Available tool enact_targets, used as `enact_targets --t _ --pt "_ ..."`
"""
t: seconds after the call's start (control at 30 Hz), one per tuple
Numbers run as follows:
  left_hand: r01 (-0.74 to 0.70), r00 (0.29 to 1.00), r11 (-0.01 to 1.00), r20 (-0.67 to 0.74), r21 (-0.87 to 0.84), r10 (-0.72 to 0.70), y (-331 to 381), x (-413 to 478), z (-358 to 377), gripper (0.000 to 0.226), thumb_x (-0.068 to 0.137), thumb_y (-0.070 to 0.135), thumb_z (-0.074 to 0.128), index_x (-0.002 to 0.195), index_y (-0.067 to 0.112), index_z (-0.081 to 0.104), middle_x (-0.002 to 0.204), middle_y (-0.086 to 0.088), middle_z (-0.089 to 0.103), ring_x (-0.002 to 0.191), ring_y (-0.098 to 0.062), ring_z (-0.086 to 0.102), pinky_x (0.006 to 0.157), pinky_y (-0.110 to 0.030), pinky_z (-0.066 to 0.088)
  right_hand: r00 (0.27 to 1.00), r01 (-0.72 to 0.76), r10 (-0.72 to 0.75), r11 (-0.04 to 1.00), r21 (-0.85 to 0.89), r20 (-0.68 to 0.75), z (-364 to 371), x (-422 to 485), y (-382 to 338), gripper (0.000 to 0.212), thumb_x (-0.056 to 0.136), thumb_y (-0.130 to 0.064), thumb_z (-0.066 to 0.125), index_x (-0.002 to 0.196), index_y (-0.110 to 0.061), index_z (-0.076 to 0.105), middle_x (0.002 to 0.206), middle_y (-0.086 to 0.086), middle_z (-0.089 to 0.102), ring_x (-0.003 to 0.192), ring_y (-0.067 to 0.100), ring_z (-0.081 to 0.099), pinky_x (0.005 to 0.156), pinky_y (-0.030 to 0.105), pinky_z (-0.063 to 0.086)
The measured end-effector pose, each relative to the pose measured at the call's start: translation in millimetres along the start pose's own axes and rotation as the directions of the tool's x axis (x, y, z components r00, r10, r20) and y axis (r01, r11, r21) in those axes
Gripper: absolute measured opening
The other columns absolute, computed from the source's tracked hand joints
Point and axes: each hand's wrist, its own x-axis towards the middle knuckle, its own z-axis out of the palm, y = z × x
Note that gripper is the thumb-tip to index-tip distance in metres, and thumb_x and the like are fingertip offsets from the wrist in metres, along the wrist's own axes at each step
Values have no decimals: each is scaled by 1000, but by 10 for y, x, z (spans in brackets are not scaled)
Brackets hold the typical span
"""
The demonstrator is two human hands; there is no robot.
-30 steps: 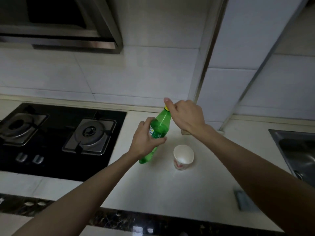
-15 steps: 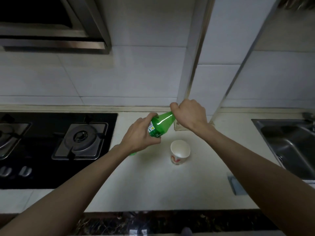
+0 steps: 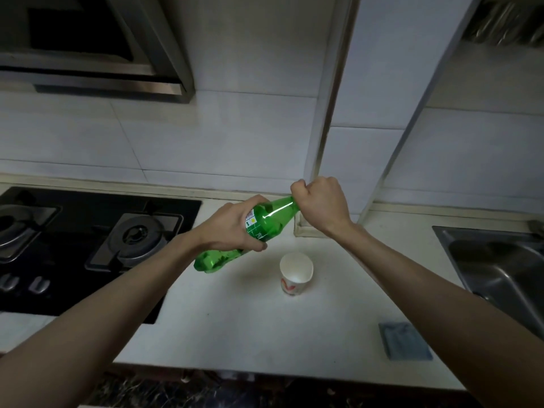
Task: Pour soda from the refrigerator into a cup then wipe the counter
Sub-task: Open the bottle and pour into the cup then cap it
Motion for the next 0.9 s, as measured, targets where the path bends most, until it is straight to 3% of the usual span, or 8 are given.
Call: enact_targets --t 0.13,0.23,0.37,0.43,0.53,0.67,0.8,0.9 --pt "19 992 993 127 -119 -4 65 34 -33 62 63 22 85 116 34 55 98 2 68 89 -22 67 81 -46 57 996 86 -86 996 23 -14 -46 -33 91 54 83 -30 36 37 -3 37 33 3 26 36 23 30 46 32 29" --pt "140 944 921 331 -365 -12 135 16 -69 56 71 0 81 113 30 60 92 -5 71 83 -28 70 78 -47 59 961 272 -270 961 39 -63 -127 -25 102 55 85 -31 36 34 -10 32 31 0 23 32 18 23 43 28 23" --pt "209 893 869 451 -448 18 220 6 -41 52 75 -6 77 116 20 58 91 -11 69 83 -35 68 80 -52 56 886 462 -463 886 -42 -31 -270 36 218 56 88 -26 36 37 -4 44 31 5 34 30 22 31 40 27 30" --pt "184 932 893 360 -411 -27 277 9 41 54 74 2 81 117 25 57 94 -7 70 84 -29 70 78 -46 59 908 419 -414 890 -182 63 -337 70 237 56 88 -31 29 41 -5 44 36 6 37 36 25 37 45 29 35" --pt "104 991 990 90 -93 -96 317 45 198 65 68 25 84 122 32 48 92 -2 70 79 -23 69 73 -37 58 970 177 -97 909 -377 222 -378 117 197 49 93 -38 28 55 -11 43 55 4 41 60 26 46 60 32 34" --pt "36 994 978 -105 205 -14 340 116 302 73 64 34 80 127 30 43 92 0 65 76 -25 59 67 -35 50 905 -101 240 922 -373 350 -368 192 186 39 95 -39 33 73 -13 51 73 0 47 68 19 48 66 31 33" --pt "94 996 995 4 -20 -94 305 113 180 69 65 27 84 123 33 46 92 -2 67 79 -23 65 71 -40 57 956 -110 163 970 -219 245 -347 182 128 40 93 -31 36 62 -10 47 65 4 51 58 16 44 52 28 28" --pt "96 992 969 98 -227 -76 269 23 101 65 67 15 86 119 34 52 97 0 68 81 -14 67 75 -37 58 978 89 -56 983 -163 200 -324 131 86 48 89 -30 36 46 -10 34 47 4 37 46 18 34 51 29 25"
